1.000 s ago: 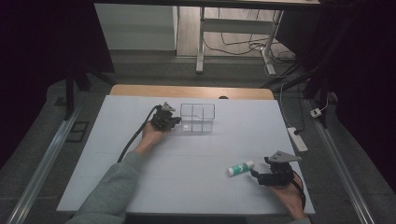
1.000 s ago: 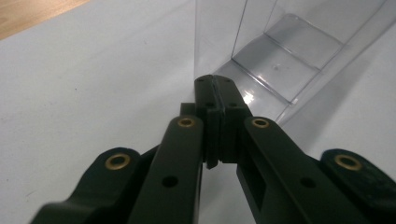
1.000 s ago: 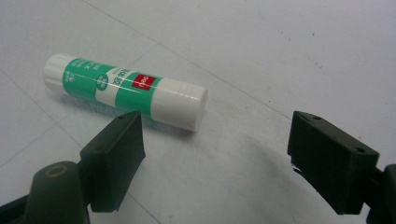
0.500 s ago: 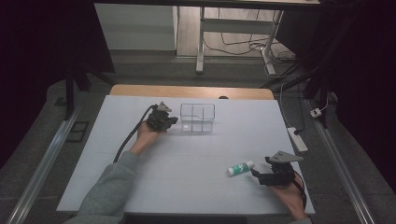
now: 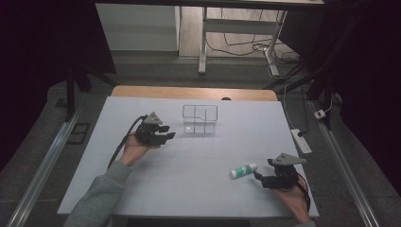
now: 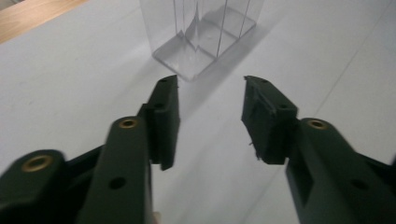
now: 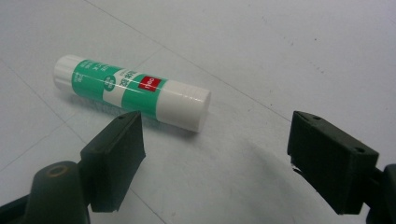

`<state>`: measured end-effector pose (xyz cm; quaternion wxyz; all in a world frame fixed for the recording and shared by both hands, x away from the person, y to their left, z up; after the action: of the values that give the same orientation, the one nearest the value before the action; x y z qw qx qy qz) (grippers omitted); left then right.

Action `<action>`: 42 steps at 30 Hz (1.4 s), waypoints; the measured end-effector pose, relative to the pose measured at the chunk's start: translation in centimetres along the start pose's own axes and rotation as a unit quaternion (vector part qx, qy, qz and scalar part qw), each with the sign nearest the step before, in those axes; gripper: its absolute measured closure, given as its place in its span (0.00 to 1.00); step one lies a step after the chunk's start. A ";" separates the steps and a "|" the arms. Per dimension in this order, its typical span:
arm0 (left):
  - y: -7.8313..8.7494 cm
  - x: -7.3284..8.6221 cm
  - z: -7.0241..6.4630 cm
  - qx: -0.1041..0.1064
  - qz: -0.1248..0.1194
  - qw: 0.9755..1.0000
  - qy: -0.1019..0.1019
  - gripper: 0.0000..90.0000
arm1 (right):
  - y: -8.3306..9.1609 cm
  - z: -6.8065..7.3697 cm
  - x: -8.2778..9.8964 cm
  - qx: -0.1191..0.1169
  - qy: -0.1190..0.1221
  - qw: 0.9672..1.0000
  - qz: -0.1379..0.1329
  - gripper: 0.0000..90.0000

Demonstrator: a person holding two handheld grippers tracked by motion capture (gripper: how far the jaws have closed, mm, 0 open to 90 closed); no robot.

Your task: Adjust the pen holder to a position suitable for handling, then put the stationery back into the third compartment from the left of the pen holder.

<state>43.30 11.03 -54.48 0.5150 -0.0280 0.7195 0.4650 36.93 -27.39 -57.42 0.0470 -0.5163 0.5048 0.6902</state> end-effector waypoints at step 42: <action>8.1 11.0 -2.8 -0.022 0.015 0.999 0.043 0.37 | 0.4 -0.1 -1.4 0.001 0.026 1.000 -0.009 0.23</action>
<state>32.00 18.48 -57.63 0.4760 -0.0482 0.7305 0.4873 37.42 -27.04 -56.05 0.0411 -0.5384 0.5020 0.6756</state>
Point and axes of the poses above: each handheld gripper's, and its own axes: y roughly backward along the jaws, x roughly out of its underside, z roughly to its left, the point moved 9 cm from there along -y, roughly forward along the jaws
